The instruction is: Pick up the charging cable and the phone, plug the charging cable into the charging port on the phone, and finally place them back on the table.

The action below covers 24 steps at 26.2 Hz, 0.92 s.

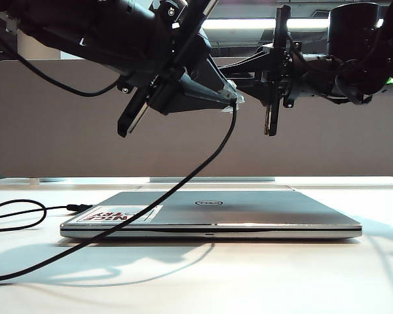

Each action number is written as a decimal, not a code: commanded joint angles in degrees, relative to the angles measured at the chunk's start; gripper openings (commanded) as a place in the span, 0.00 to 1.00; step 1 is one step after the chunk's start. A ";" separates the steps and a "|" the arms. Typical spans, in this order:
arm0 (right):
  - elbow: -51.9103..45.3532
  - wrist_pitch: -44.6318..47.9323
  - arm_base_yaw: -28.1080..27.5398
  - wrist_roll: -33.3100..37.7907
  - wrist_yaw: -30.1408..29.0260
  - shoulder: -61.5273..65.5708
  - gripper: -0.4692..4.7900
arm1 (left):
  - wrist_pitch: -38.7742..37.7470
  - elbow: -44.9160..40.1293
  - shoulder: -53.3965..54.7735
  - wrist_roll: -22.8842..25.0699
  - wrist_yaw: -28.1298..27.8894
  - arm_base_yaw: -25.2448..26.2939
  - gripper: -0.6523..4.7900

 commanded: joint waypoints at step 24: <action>0.35 2.12 1.70 -1.09 -0.39 -0.48 0.09 | 0.44 -0.02 -0.11 0.63 0.09 1.42 0.11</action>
